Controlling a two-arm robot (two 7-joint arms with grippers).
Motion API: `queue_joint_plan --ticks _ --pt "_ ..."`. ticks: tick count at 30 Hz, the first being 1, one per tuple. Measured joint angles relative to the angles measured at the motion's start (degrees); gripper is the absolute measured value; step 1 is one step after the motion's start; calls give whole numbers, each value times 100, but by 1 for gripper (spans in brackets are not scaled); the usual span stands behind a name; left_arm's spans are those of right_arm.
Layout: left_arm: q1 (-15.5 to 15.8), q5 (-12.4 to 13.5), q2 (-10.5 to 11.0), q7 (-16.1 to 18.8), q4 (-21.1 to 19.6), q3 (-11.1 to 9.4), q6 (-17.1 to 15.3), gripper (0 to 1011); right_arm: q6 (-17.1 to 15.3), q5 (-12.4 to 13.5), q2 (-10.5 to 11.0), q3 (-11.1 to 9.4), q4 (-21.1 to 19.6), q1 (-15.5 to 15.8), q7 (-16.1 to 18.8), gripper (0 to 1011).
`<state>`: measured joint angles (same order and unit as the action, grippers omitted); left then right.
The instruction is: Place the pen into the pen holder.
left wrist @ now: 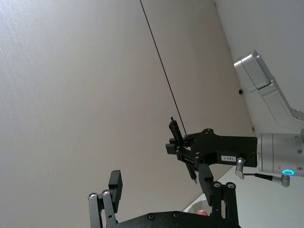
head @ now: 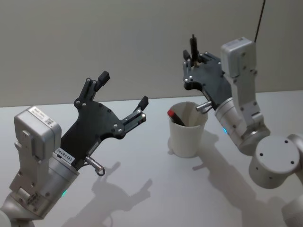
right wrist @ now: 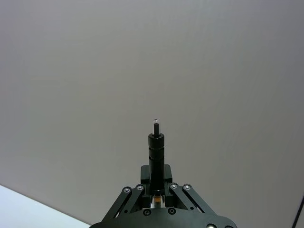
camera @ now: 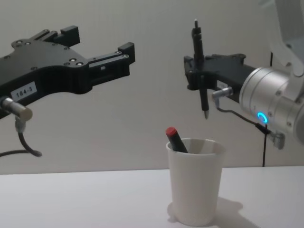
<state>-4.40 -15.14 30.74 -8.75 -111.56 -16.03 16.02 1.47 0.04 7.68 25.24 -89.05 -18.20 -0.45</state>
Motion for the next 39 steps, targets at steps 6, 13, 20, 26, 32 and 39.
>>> queue_joint_plan --ticks 6,13,20,26,32,39 --pt "0 0 0 0 0 0 0 1001 -114 -1 -18 40 -52 42 92 131" --pt "0 0 0 0 0 0 0 1001 -258 44 17 69 -172 165 141 131" --pt "0 0 0 0 0 0 0 1001 -365 94 44 86 -257 260 193 130" --pt "0 -1 0 0 0 0 0 1001 -423 125 55 97 -298 311 226 130" --pt "0 -1 0 0 0 0 0 1001 -459 139 63 103 -325 342 246 300" --pt "0 -1 0 0 0 0 0 1001 -482 149 66 106 -340 360 258 498"
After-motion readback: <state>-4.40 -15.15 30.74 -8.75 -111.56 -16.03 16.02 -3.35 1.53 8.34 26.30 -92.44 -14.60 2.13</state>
